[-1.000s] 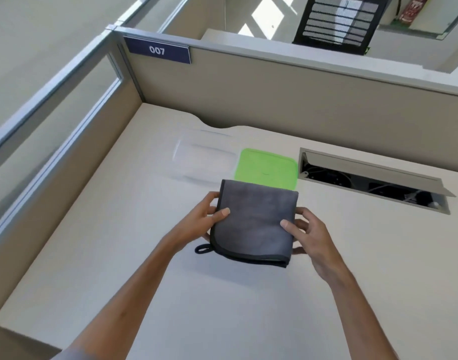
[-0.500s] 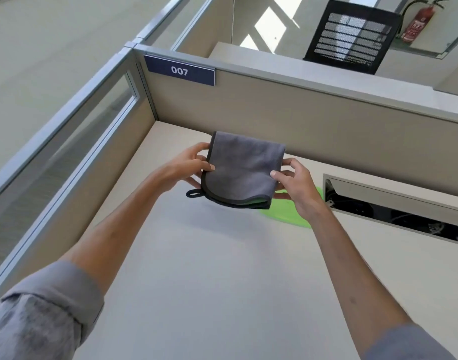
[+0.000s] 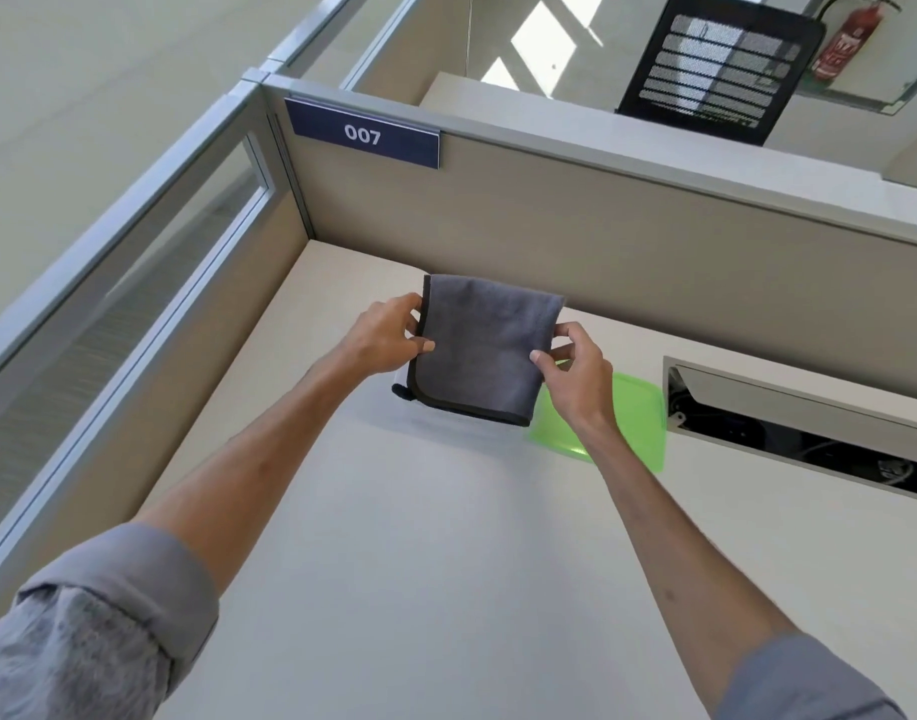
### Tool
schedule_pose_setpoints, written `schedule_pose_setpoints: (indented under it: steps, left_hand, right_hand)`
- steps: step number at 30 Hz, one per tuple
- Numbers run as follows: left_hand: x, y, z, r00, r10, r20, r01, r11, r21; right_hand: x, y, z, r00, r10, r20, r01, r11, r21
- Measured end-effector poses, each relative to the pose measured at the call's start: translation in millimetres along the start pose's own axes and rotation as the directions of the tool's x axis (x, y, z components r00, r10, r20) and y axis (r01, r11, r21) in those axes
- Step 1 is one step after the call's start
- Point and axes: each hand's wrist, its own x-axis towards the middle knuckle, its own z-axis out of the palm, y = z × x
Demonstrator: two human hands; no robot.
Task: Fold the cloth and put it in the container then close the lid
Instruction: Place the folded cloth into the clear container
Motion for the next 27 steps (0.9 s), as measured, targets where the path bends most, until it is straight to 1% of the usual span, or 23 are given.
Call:
schedule_pose_setpoints:
  steps: [2,3,6,8,10,12,14,16,18,19,20,21,22,23,24,25,27]
  left_hand:
    - [0,-2,1,1.0,0.009,0.006,-0.01,0.996,0.084]
    - [0,-3,2,1.0,0.025,0.005,-0.025,0.988,0.152]
    - [-3,-5,5,0.998,0.067,0.003,-0.064,0.94,0.334]
    - [-6,-3,7,0.997,0.083,0.0,-0.076,0.91,0.408]
    - [-10,-2,10,0.994,0.11,-0.03,-0.082,0.875,0.477]
    - [-13,-3,12,0.991,0.111,-0.082,-0.054,0.859,0.51]
    - [-15,-6,15,0.99,0.095,-0.104,-0.025,0.849,0.528]
    - [-18,-7,18,0.992,0.071,-0.102,-0.008,0.855,0.518]
    - [-24,-7,18,0.99,0.06,-0.126,0.002,0.898,0.44]
    - [-28,-7,18,0.981,0.055,-0.188,0.015,0.936,0.352]
    - [-32,-6,16,0.958,0.044,-0.284,0.031,0.967,0.253]
    - [-37,-5,14,0.918,0.031,-0.395,0.041,0.984,0.171]
    - [-40,-2,12,0.868,0.032,-0.495,0.038,0.991,0.131]
    - [-41,1,9,0.829,0.062,-0.556,0.023,0.989,0.145]
    - [-39,3,6,0.816,0.127,-0.565,-0.012,0.979,0.202]
    - [-34,4,5,0.832,0.208,-0.515,-0.065,0.957,0.282]
    - [-19,5,6,0.901,0.337,-0.274,-0.216,0.895,0.391]
  right_hand:
    - [-3,3,4,0.999,-0.037,-0.012,0.037,0.997,-0.065]
    - [-4,4,6,0.998,-0.052,-0.021,0.049,0.992,-0.116]
    - [-6,8,10,0.999,-0.041,-0.002,0.039,0.978,-0.204]
    - [-8,11,14,0.998,-0.054,0.021,0.058,0.95,-0.306]
    - [-9,13,16,0.998,-0.053,0.014,0.054,0.906,-0.419]
    - [-9,16,16,0.999,-0.052,0.011,0.05,0.874,-0.482]
    - [-11,20,17,0.997,-0.069,0.027,0.074,0.853,-0.516]
    - [-14,22,18,0.993,-0.105,0.05,0.115,0.829,-0.548]
    - [-18,22,20,0.991,-0.116,0.058,0.129,0.829,-0.544]
    - [-20,22,19,0.993,-0.112,0.047,0.12,0.847,-0.517]
    - [-22,22,18,0.994,-0.105,0.024,0.104,0.876,-0.471]
    - [-25,21,16,0.995,-0.099,-0.009,0.087,0.908,-0.41]
    - [-27,19,14,0.993,-0.105,-0.053,0.08,0.935,-0.346]
    - [-27,16,12,0.987,-0.127,-0.102,0.093,0.953,-0.288]
    - [-27,11,10,0.977,-0.162,-0.139,0.124,0.96,-0.25]
    - [-24,7,9,0.967,-0.204,-0.151,0.164,0.956,-0.242]
    - [-13,-3,9,0.956,-0.28,-0.09,0.244,0.925,-0.291]
